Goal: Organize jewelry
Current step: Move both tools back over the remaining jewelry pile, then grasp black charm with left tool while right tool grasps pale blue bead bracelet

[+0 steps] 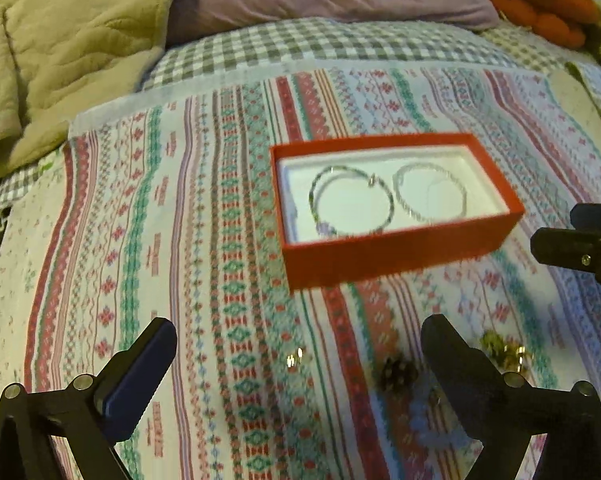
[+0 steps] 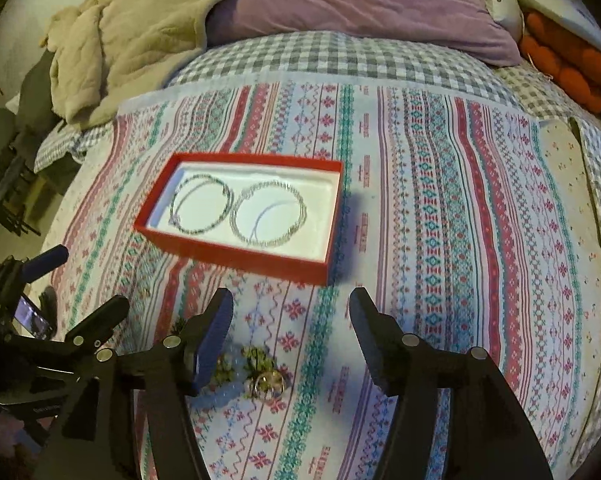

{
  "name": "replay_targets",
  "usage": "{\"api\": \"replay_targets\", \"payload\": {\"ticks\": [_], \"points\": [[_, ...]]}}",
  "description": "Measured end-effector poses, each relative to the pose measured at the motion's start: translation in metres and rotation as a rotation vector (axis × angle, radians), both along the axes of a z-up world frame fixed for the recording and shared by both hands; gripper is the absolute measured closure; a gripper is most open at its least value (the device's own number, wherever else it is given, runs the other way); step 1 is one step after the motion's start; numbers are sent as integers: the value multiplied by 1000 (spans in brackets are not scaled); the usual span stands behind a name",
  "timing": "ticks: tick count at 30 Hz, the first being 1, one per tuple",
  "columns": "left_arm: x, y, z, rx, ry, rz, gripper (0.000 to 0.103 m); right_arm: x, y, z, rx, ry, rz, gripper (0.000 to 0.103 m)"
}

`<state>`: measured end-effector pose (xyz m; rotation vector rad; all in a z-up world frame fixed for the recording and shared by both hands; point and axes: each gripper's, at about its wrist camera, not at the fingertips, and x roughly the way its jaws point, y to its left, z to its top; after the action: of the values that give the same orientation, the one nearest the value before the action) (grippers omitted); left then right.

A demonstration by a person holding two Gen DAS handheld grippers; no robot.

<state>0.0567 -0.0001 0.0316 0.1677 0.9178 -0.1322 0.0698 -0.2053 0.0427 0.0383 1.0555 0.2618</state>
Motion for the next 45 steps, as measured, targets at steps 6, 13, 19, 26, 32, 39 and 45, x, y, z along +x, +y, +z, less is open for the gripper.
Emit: {"api": "replay_targets", "payload": {"ticks": [6,13,19,26,32,39,45], "points": [[-5,13,-10,-56,84,-4,2,-9,5,-10,-33,37,29,39],[-4,37,-26,-143,196,36,2,-14,5,-24,-23,109,37,39],[0,54,-35,-217,266,86,2,-12,2,-33,-13,160,21,39],[5,55,-41,-332,316,82,3,-10,-1,-40,-1,206,-4,39],[11,29,-48,-376,345,17,25,-9,-2,-46,14,243,-13,39],[18,-2,-60,-435,383,-56,57,-8,0,-45,24,236,-2,39],[25,-23,-72,-368,394,-60,68,-9,6,-45,64,242,35,39]]}}
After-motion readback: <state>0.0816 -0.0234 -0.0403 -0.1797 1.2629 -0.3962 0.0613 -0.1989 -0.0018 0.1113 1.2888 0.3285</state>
